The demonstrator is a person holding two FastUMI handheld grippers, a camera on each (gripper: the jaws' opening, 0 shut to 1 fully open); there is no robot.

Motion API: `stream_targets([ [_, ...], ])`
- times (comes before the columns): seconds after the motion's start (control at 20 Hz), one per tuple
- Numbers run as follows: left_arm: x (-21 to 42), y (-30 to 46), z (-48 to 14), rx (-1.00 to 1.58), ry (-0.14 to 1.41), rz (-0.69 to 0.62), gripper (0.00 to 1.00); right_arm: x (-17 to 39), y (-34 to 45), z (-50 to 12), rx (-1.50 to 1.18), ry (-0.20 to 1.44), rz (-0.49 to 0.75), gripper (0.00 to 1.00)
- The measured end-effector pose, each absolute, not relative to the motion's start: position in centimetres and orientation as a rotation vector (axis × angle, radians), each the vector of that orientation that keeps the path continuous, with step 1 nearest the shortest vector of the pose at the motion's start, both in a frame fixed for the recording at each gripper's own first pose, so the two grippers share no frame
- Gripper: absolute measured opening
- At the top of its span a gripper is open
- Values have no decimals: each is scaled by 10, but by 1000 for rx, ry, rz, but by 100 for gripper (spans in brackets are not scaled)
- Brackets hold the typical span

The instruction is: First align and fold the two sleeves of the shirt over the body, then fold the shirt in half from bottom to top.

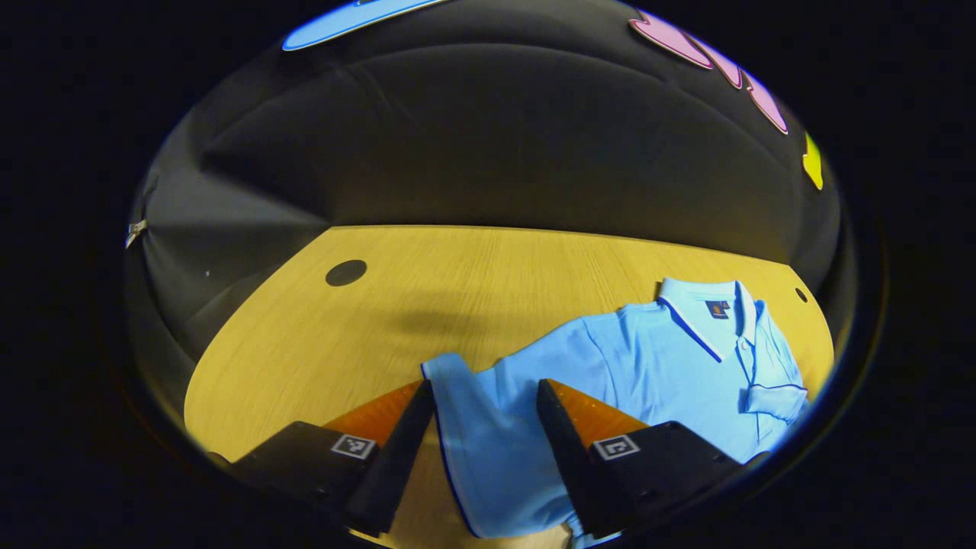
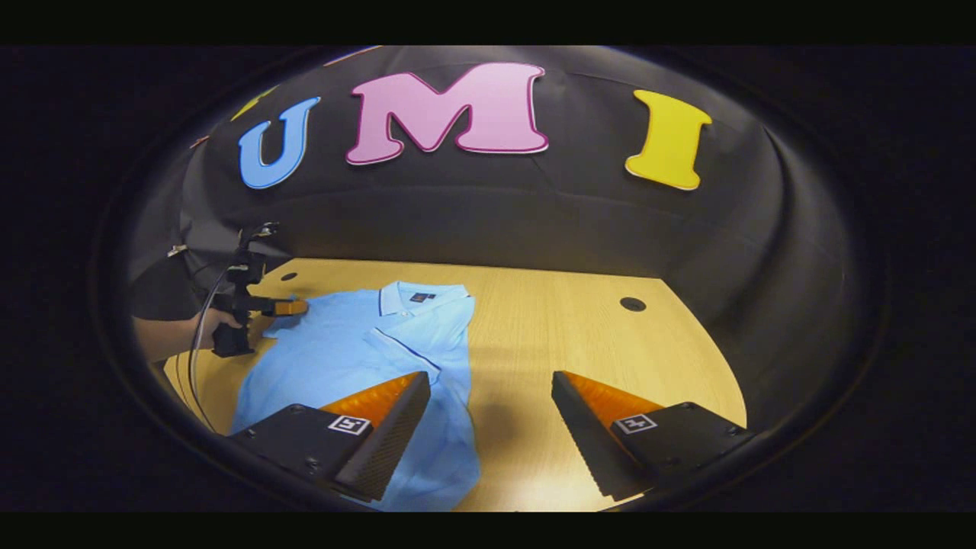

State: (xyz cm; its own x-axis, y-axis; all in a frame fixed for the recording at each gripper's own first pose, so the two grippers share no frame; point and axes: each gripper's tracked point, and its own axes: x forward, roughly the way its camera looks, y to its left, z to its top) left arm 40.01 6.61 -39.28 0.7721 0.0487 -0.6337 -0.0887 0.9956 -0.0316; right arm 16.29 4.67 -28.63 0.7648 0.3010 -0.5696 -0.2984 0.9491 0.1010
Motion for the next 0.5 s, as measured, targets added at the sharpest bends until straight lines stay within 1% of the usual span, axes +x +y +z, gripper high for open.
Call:
stream_targets([
  [0.05, 400, 60, -394, -57, 687, 62, 83, 162, 47, -289, 21, 633, 325, 100],
  [0.1, 401, 56, -393, -49, 687, 57, 63, 160, 47, -290, 32, 640, 327, 100],
  [0.2, 403, 50, -393, -34, 683, 71, 12, 160, 45, -292, 41, 646, 333, 100],
  [0.25, 403, 50, -392, -20, 686, 81, 11, 161, 44, -294, 41, 645, 336, 100],
  [0.3, 402, 48, -391, -8, 691, 87, 7, 162, 42, -292, 44, 643, 339, 96],
  [0.45, 401, 40, -376, 29, 681, 96, 6, 165, 33, -292, 59, 639, 336, 96],
  [0.5, 402, 35, -366, 34, 664, 88, 6, 165, 30, -292, 67, 638, 332, 100],
])
